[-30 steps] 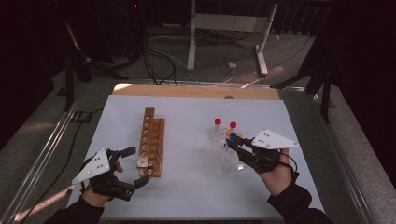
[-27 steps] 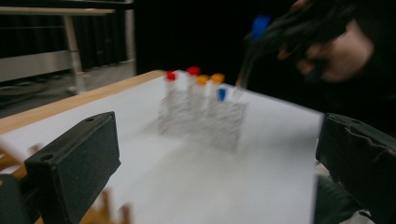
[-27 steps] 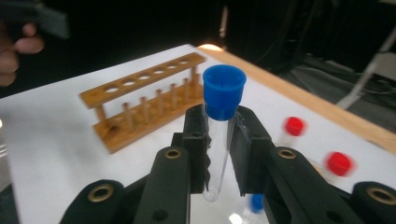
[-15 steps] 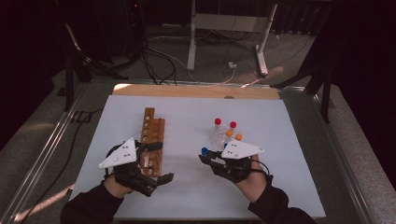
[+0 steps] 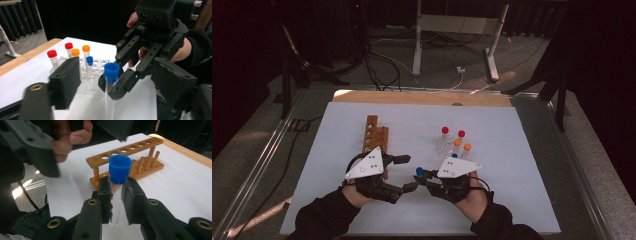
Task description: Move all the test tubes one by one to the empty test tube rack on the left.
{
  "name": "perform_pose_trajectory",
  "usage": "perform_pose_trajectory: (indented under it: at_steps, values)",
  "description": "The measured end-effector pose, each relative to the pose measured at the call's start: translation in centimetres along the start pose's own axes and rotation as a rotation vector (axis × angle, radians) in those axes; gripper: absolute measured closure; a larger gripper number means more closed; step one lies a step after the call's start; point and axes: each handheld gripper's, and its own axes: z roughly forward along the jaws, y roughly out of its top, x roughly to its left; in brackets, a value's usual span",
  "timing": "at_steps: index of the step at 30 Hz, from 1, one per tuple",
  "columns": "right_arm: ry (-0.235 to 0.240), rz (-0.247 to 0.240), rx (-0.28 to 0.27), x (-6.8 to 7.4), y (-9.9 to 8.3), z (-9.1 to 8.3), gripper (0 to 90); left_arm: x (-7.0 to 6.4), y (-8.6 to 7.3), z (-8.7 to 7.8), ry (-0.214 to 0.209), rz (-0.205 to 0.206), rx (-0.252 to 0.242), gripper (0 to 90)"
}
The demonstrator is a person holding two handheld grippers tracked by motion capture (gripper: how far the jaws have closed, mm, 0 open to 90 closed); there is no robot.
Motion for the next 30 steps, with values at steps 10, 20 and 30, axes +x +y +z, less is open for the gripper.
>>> perform_pose_trajectory:
  at_steps: [10, 20, 30]
  values:
    - [0.007, -0.003, 0.002, 0.2, 0.0, 0.2, 76.7, -0.3, 0.1, 1.1, 0.003, 0.022, 0.025, 61.5]
    - [0.006, -0.010, 0.006, 0.2, 0.2, 0.1, 76.7, 0.0, 0.1, 1.3, 0.020, 0.030, 0.013, 77.0]
    - [0.007, -0.033, -0.027, -0.2, 0.4, -0.2, 51.9, 0.9, 1.4, 0.1, 0.035, 0.050, 0.001, 78.1]
